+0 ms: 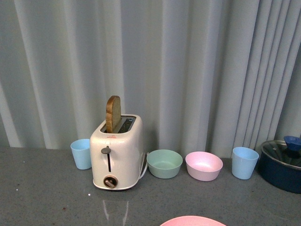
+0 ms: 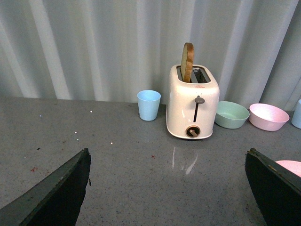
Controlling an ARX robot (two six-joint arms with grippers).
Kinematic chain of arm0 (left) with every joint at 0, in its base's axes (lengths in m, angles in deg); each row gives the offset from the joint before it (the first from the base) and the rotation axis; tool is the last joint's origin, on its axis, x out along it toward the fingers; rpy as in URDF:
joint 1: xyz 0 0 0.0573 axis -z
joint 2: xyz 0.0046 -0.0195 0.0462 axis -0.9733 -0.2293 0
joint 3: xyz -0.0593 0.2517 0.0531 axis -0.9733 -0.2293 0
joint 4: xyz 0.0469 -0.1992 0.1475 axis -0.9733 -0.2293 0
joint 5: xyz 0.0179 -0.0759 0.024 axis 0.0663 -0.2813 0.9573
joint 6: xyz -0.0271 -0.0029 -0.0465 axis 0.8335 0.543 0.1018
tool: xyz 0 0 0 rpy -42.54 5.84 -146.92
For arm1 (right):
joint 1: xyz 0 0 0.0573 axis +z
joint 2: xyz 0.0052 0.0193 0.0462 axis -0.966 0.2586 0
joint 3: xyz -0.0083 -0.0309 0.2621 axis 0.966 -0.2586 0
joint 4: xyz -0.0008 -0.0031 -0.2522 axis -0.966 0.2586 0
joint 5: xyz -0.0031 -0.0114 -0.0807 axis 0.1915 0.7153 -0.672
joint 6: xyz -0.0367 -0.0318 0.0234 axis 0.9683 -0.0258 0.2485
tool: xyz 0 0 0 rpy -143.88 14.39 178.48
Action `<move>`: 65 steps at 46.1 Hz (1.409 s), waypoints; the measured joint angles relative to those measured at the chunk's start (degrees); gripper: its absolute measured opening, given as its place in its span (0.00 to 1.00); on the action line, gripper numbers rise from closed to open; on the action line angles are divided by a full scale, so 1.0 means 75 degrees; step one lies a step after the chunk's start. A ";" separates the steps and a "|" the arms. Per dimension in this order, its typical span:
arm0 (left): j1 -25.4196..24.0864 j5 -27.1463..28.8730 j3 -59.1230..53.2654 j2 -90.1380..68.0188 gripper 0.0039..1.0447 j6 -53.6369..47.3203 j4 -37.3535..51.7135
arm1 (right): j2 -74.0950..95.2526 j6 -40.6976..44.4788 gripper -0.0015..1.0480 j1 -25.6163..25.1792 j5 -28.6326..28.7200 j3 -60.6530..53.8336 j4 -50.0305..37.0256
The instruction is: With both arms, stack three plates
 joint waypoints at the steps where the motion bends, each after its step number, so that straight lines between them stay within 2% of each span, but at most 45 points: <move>1: 0.0000 0.0000 0.0000 0.0000 0.94 0.0000 0.0000 | -0.0117 -0.0003 0.03 -0.0026 0.0026 0.0003 0.0047; 8: 0.0000 0.0000 0.0000 0.0000 0.94 0.0000 0.0000 | -0.0938 -0.0233 0.03 -0.0020 0.0367 0.0003 0.0178; 15: 0.0000 0.0000 0.0000 0.0000 0.94 0.0000 0.0000 | -0.1795 -0.0758 0.03 0.0358 0.0562 -0.0140 -0.0006; 24: 0.0000 0.0000 0.0000 0.0000 0.94 0.0000 0.0000 | -0.2903 -0.1810 0.03 0.1929 0.0519 -0.0868 -0.0545; 32: 0.0000 0.0000 0.0000 0.0000 0.94 0.0000 0.0000 | -0.2865 -0.2809 0.03 0.3797 0.0108 -0.1550 -0.1518; 42: 0.0000 0.0000 0.0000 0.0000 0.94 0.0000 0.0000 | -0.2174 -0.3911 0.03 0.5091 -0.0050 -0.1871 -0.2550; 50: 0.0000 0.0000 0.0000 0.0000 0.94 0.0000 0.0000 | -0.1594 -0.4540 0.03 0.5616 -0.0111 -0.2037 -0.2975; 65: 0.0000 0.0000 0.0000 0.0000 0.94 0.0000 0.0000 | -0.0297 -0.5214 0.03 0.5863 -0.0023 -0.2081 -0.3433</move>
